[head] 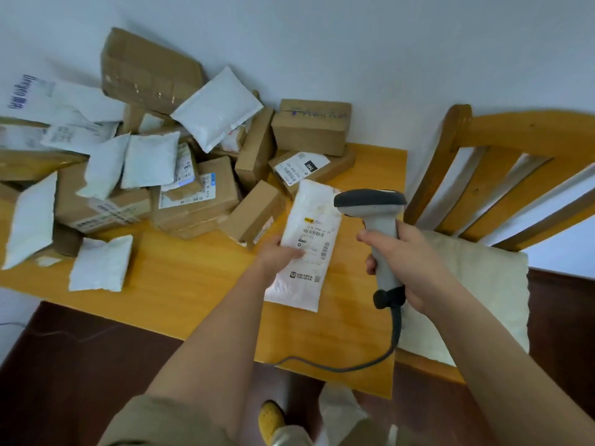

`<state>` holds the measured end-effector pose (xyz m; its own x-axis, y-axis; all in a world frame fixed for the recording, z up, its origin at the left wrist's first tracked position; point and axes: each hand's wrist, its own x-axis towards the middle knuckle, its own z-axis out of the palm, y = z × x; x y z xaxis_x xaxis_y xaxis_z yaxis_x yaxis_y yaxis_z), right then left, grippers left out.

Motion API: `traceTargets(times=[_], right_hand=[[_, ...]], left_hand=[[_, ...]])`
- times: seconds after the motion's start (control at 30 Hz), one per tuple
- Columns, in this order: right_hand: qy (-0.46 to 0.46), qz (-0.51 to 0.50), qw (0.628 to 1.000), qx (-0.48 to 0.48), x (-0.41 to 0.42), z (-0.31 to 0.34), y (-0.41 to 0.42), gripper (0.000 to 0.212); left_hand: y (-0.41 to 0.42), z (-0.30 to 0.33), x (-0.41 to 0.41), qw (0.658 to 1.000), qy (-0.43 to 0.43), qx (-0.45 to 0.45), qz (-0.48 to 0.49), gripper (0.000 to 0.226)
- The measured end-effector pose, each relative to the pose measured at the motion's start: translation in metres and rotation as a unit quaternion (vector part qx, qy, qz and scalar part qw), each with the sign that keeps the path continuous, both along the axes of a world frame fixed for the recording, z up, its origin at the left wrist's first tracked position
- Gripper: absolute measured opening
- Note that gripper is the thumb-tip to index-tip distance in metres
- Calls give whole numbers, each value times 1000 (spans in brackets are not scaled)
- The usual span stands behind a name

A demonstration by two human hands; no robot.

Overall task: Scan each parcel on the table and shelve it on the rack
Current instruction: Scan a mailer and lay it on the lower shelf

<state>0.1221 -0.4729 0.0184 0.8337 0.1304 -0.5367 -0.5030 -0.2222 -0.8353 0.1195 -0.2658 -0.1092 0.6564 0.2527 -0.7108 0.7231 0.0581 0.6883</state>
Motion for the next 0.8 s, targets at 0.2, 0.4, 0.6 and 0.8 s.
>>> traceTargets(times=[0.2,0.4,0.6,0.8], right_hand=[[-35,29,996,72,-20,43,44,23],[-8,99,973,210,-59,87,101,15],[-13,159,958,238,-100,111,145,25],[31,188,938,289,-127,127,166,29]], left_hand=[[54,65,-29,979,-85,-127,134,38],[113,109,-83,908,-205,-218,295,35],[149,129,-130,847,-239,-218,422,42],[166,136,-157,765,-301,-296,485,38]])
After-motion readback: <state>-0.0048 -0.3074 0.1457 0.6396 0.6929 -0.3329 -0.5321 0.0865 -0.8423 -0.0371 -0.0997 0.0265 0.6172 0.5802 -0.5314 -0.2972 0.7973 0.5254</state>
